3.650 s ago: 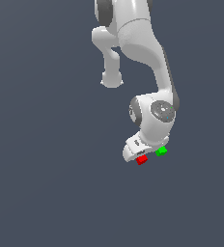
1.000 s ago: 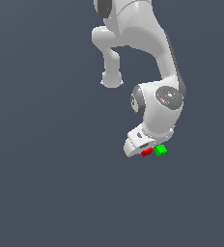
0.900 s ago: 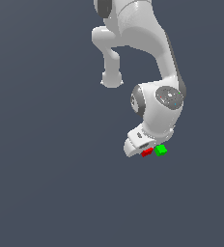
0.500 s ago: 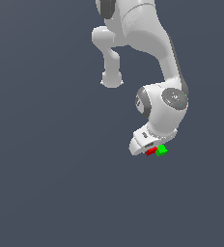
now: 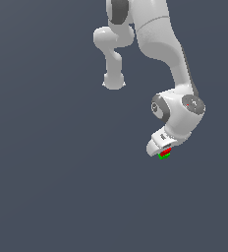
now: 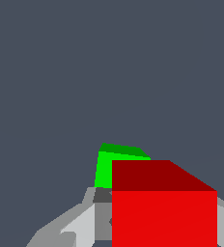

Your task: Stack the red cube on top of the green cube.

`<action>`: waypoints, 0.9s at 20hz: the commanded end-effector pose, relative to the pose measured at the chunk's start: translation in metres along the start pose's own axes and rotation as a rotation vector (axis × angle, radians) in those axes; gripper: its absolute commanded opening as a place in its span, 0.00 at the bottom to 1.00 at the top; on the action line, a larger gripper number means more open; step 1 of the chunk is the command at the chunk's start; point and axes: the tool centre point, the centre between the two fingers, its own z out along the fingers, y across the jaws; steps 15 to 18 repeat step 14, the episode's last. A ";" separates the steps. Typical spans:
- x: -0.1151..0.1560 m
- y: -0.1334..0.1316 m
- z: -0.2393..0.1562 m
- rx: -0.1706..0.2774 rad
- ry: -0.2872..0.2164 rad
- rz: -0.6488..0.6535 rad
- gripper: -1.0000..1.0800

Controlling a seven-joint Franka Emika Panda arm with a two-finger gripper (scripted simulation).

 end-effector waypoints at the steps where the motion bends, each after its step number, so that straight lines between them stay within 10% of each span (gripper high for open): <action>1: 0.001 -0.009 0.005 -0.001 0.002 0.002 0.00; 4: 0.001 -0.013 0.007 -0.001 0.001 0.002 0.00; 5: 0.001 -0.013 0.007 -0.001 0.001 0.002 0.96; 18: 0.001 -0.013 0.007 -0.001 0.001 0.002 0.96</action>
